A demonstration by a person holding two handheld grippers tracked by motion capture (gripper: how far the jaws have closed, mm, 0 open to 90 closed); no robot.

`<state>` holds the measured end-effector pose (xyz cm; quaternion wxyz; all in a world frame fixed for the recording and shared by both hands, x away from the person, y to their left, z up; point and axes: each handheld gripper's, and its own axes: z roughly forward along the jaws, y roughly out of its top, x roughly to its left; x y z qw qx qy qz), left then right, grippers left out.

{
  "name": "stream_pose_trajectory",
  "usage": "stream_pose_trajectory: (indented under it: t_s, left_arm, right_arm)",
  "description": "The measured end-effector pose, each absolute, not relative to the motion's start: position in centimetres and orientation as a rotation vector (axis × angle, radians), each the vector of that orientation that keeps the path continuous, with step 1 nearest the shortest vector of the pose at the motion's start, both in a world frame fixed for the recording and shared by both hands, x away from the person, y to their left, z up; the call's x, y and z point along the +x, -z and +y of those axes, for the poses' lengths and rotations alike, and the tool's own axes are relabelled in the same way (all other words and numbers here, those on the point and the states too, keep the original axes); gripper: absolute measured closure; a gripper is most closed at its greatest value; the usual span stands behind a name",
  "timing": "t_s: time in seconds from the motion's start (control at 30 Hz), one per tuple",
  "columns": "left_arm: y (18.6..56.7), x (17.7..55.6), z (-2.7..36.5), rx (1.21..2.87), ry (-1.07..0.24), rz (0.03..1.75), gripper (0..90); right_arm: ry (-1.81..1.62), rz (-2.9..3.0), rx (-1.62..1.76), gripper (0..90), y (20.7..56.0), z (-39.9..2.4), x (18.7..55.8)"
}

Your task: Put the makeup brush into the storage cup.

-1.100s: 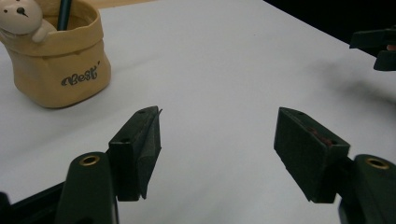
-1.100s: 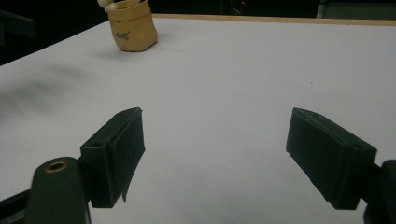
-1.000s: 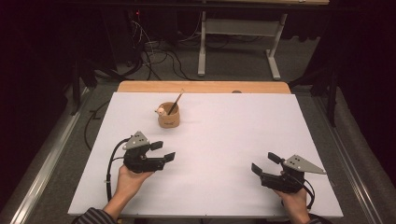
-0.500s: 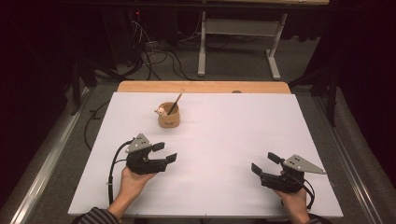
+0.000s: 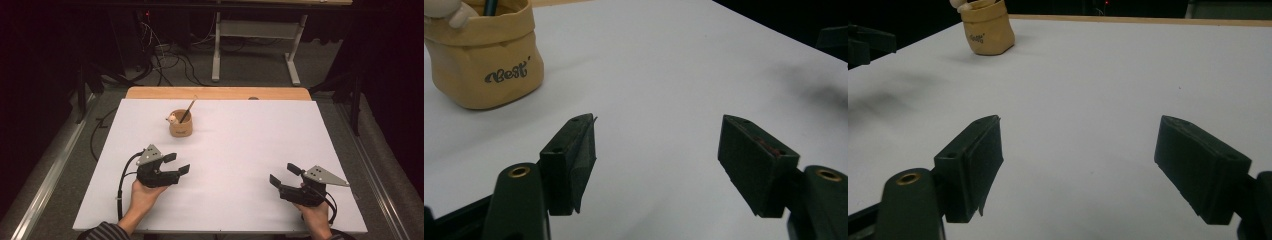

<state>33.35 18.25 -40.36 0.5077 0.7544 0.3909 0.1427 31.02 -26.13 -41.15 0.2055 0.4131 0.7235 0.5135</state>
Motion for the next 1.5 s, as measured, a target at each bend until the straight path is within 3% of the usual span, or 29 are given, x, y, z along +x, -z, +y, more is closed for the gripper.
stream_pose_trajectory:
  t_s: [1.5]
  left_arm:
    - [41.2, 32.7, 19.1, 1.764, -0.404, 0.995, 32.8]
  right_arm:
    - [-1.421, 1.998, 1.152, 20.9, 41.1, -26.5, 31.0]
